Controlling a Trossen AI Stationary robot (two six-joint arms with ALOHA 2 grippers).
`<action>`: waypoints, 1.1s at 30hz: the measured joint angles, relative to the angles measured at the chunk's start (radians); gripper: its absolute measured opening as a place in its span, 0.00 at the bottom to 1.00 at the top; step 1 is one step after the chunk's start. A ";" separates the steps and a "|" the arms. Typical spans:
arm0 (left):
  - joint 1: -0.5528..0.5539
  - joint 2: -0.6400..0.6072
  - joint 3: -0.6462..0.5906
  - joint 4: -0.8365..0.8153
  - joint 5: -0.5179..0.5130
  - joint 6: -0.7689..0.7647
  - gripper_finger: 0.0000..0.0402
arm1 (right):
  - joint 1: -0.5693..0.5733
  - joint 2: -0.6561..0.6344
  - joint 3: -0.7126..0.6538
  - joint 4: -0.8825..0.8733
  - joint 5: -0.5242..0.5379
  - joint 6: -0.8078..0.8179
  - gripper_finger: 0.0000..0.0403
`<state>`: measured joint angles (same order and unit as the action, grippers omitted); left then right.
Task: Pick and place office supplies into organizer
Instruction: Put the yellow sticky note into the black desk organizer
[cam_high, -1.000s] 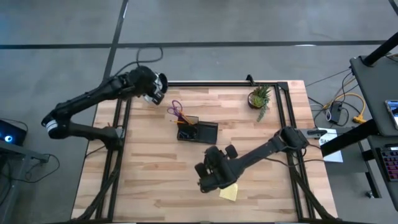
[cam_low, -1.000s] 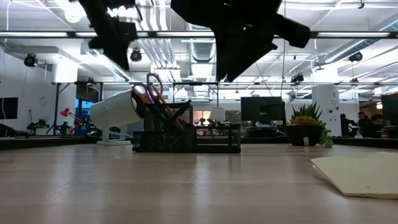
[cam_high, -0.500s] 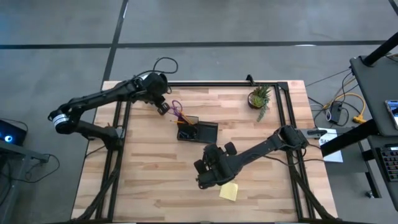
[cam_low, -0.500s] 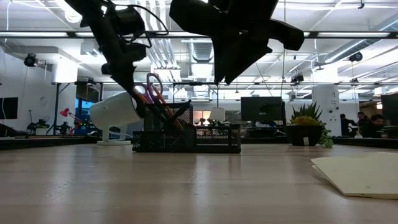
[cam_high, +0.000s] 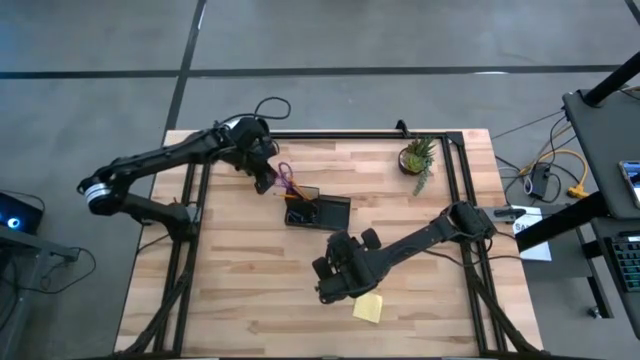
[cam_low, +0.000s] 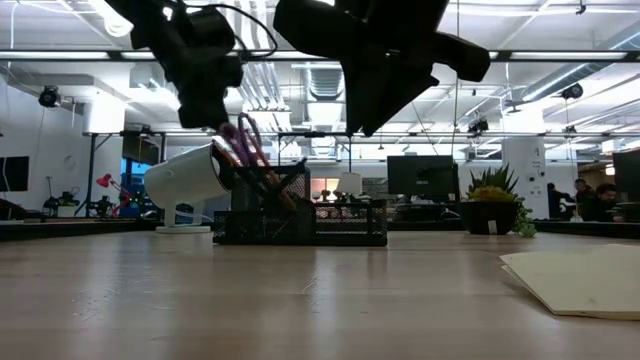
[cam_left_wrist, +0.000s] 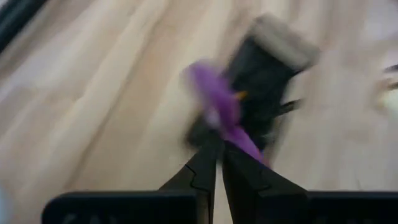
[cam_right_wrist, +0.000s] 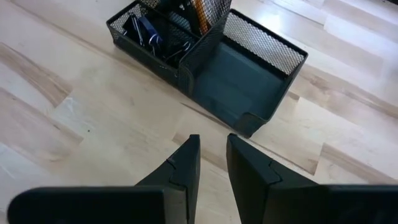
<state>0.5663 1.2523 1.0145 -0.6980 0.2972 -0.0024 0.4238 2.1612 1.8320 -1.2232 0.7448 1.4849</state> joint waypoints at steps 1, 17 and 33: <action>0.000 -0.005 0.000 0.015 0.038 -0.012 0.03 | 0.001 0.000 0.000 0.000 -0.006 -0.001 0.17; -0.003 -0.067 -0.005 0.045 -0.077 -0.062 0.03 | 0.035 0.000 -0.003 -0.001 -0.021 -0.002 0.17; -0.027 -0.177 -0.006 0.027 -0.542 0.008 0.03 | 0.046 0.000 -0.006 -0.004 -0.033 -0.011 0.17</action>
<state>0.5392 1.0755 1.0088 -0.6711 -0.2452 0.0058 0.4693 2.1612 1.8263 -1.2270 0.7120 1.4740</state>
